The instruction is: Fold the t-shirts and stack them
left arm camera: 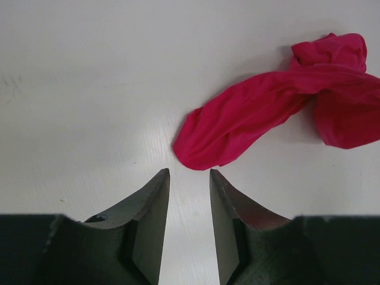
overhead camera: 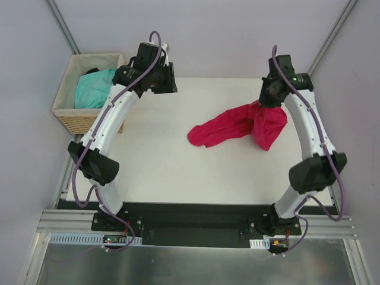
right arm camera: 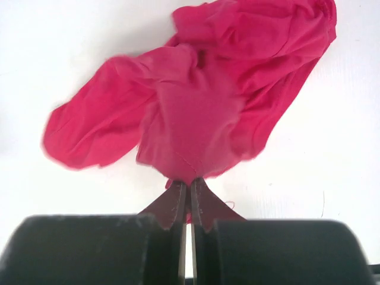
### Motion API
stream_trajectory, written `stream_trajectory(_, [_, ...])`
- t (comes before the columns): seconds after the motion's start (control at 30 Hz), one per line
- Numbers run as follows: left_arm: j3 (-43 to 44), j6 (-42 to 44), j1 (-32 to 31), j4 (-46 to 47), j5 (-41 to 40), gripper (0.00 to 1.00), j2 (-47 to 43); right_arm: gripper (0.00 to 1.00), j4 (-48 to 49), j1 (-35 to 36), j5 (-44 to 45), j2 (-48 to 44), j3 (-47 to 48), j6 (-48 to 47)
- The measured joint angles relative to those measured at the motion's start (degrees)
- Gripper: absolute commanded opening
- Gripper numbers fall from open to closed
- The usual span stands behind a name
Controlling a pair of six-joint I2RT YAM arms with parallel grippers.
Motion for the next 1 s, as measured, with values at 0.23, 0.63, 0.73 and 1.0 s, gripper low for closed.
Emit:
stream_trajectory(0.23, [0.6, 0.0, 0.0, -0.1, 3.4, 0.33, 4.2, 0.01, -1.5, 5.2, -6.4, -16.1, -12.8, 0.4])
stream_trajectory(0.63, [4.2, 0.0, 0.3, 0.0, 12.9, 0.4, 6.3, 0.01, 3.9, 7.1, -32.1, -15.3, -16.6, -4.1])
stream_trajectory(0.73, [4.3, -0.1, 0.3, -0.2, 14.3, 0.4, 7.8, 0.01, 6.1, 7.2, -39.4, -14.4, -15.3, -4.2])
stream_trajectory(1.0, [5.6, -0.3, 1.1, -0.6, 14.6, 0.39, 8.4, 0.01, 12.2, 9.4, -52.0, -10.1, -11.6, -3.5])
